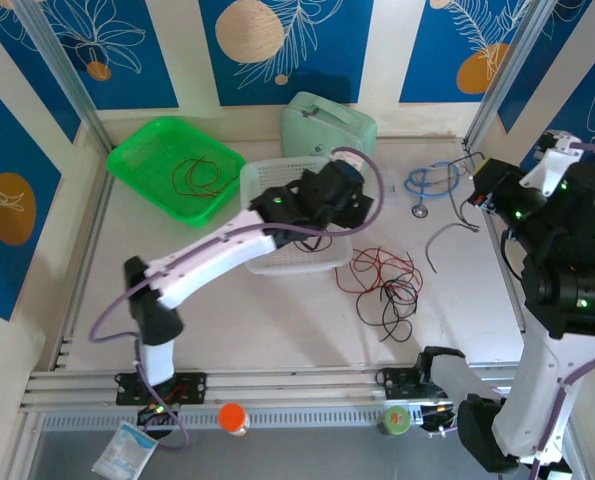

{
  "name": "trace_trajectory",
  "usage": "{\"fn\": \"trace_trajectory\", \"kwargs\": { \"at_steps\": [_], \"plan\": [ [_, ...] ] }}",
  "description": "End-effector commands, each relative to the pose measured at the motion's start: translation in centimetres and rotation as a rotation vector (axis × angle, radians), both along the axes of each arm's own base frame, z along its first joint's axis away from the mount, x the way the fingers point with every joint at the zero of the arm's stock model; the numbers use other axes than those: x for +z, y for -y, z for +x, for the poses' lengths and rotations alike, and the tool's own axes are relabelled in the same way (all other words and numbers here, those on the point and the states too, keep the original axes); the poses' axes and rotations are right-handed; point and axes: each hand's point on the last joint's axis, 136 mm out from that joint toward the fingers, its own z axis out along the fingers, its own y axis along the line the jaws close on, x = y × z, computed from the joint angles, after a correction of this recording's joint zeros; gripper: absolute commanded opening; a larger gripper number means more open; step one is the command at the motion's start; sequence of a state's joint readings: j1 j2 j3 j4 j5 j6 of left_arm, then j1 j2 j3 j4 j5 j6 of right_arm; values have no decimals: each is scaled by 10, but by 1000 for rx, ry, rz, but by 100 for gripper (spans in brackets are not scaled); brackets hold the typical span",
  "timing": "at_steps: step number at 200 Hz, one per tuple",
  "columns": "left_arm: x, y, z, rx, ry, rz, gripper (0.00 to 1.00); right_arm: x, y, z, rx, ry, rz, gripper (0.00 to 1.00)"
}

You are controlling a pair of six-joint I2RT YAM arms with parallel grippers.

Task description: Untangle the cables

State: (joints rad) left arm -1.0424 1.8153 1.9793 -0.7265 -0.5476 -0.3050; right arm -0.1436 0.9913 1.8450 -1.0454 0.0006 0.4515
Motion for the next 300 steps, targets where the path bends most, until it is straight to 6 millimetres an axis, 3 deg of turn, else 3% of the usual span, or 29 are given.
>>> {"fn": "trace_trajectory", "kwargs": {
  "at_steps": [1,23,44,84,112,139,177,208,223,247,271,300],
  "plan": [
    [30,-65,0,131,72,14,98,-3,-36,17,204,3,128,0],
    [44,-110,-11,180,81,-41,99,-22,-66,35,324,-51,193,0],
    [55,-146,-26,217,99,-85,100,-43,-98,53,379,-105,153,0],
    [56,-186,-51,245,99,-114,100,-85,-156,98,444,-188,83,0],
    [49,-197,-62,235,80,-109,100,-125,-195,133,463,-245,19,0],
    [45,-198,-67,206,61,-90,99,-180,-221,163,458,-353,-22,0],
    [42,-180,-72,114,22,-104,98,-263,-248,190,451,-510,-83,0],
    [39,-158,-77,27,-32,-118,95,-304,-260,199,449,-612,-104,0],
    [35,-147,-81,-12,-64,-122,94,-310,-262,200,448,-634,-113,0],
    [26,-127,-88,-69,-113,-109,92,-302,-259,199,445,-633,-126,32],
    [11,-102,-96,-126,-155,-81,92,-279,-251,197,436,-606,-138,60],
    [-6,-71,-105,-188,-189,-43,92,-240,-219,189,375,-556,-149,75]
  ]
}}
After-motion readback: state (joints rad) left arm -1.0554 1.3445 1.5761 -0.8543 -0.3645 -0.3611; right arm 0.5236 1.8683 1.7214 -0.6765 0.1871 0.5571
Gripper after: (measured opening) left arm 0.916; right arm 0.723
